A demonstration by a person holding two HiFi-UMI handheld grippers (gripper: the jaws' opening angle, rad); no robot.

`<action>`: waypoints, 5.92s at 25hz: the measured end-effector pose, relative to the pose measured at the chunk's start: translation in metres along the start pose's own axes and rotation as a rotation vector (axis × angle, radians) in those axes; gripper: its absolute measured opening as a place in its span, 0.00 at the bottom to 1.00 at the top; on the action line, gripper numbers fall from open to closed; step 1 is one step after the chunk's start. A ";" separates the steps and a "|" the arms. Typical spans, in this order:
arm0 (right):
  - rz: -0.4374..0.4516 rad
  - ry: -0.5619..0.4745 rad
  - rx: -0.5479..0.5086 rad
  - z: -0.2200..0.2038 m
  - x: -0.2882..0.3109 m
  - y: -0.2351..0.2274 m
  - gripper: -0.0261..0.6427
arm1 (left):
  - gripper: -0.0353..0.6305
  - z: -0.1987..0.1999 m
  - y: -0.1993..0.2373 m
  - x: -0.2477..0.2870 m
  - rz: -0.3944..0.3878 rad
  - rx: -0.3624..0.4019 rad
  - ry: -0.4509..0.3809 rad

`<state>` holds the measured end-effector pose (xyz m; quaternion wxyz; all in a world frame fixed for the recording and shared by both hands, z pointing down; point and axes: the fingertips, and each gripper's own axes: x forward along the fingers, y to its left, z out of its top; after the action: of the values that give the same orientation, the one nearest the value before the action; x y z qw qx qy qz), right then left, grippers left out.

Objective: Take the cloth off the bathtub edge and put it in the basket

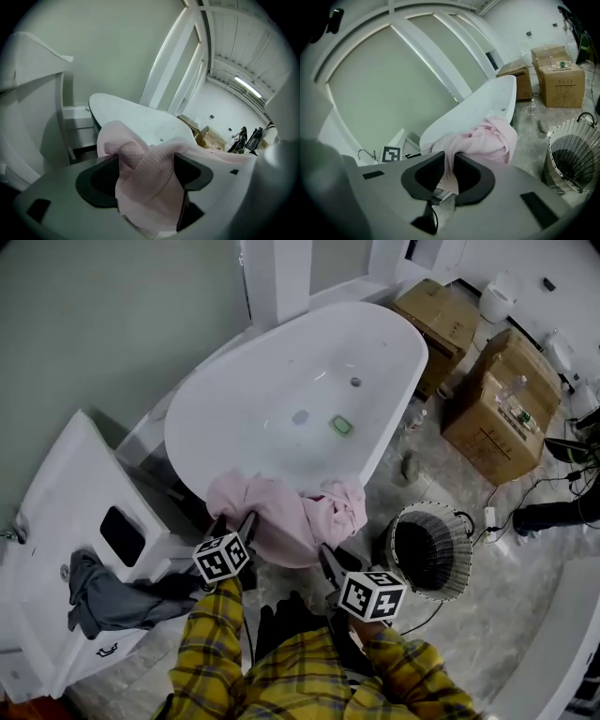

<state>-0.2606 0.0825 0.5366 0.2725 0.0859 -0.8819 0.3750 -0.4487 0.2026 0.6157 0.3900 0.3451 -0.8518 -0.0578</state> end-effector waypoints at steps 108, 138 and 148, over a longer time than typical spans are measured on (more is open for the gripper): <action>-0.509 -0.352 0.244 -0.047 -0.279 -0.425 0.15 | 0.13 -0.313 -0.521 0.089 -0.855 0.560 0.558; -0.608 -0.207 0.204 -0.072 -0.260 -0.409 0.08 | 0.11 -0.287 -0.477 0.064 -0.689 0.589 0.486; -0.628 -0.270 0.169 -0.049 -0.297 -0.366 0.08 | 0.10 -0.249 -0.489 0.008 -0.762 0.611 0.370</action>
<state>0.1383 -0.1560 0.6280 0.2473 0.4240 -0.8065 0.3296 -0.0118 -0.1294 0.6123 0.3667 0.7331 -0.5605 0.1177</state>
